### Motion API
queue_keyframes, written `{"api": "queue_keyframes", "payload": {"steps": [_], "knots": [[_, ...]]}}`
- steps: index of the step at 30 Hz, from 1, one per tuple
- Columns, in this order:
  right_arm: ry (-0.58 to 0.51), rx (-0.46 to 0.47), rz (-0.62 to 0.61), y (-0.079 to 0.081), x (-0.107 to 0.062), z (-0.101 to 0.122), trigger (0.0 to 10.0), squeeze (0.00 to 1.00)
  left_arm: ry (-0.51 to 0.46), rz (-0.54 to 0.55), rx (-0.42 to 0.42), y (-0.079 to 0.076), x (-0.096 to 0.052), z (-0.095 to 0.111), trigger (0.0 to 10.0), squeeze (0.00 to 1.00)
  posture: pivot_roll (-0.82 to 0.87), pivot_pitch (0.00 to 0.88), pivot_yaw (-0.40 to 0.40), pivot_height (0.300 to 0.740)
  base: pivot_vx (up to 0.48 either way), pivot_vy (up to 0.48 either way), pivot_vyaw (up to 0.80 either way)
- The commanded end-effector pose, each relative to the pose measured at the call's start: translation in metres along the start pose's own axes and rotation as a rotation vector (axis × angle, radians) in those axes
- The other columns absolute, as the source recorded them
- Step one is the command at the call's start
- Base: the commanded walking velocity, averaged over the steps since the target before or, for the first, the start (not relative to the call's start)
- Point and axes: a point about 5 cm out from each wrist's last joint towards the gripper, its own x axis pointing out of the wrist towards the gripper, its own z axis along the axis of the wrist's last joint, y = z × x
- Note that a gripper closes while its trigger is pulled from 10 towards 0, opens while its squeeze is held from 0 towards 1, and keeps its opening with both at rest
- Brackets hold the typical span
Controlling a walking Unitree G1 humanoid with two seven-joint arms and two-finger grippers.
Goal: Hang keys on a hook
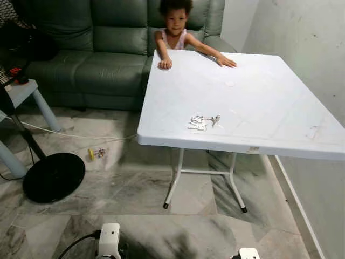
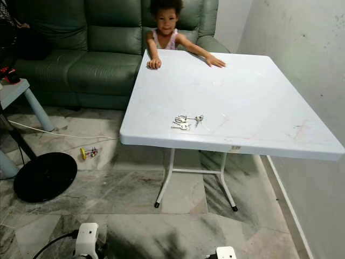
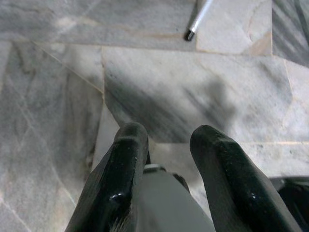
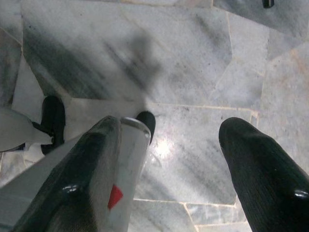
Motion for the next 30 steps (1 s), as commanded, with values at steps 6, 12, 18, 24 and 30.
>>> {"api": "queue_keyframes", "payload": {"steps": [6,12,18,24,30], "knots": [[-0.193,-0.009,0.040,-0.003,0.004,0.041,10.0,0.00,-0.157,-0.050,-0.014,-0.003,0.003,0.032,10.0,0.00,0.08,0.000,-0.054,0.740,0.000,0.000,0.00],[-0.383,-0.075,0.065,0.000,0.003,0.080,10.0,0.00,-0.345,-0.120,0.030,-0.011,0.003,0.070,10.0,0.00,0.08,0.000,-0.059,0.740,0.000,0.000,0.00],[-0.575,-0.103,0.097,0.011,-0.002,0.114,10.0,0.00,-0.532,-0.184,0.009,-0.019,-0.002,0.109,10.0,0.00,0.09,0.000,-0.059,0.740,0.000,0.000,0.00],[-0.744,-0.135,0.107,0.022,-0.010,0.145,10.0,0.00,-0.672,-0.230,0.031,-0.032,-0.008,0.140,10.0,0.00,0.08,0.000,-0.056,0.740,0.000,0.000,0.00],[-0.897,-0.109,0.135,0.031,-0.022,0.175,10.0,0.00,-0.811,-0.276,0.059,-0.042,-0.020,0.166,10.0,0.00,0.08,0.000,-0.055,0.740,0.000,0.000,0.00]]}}
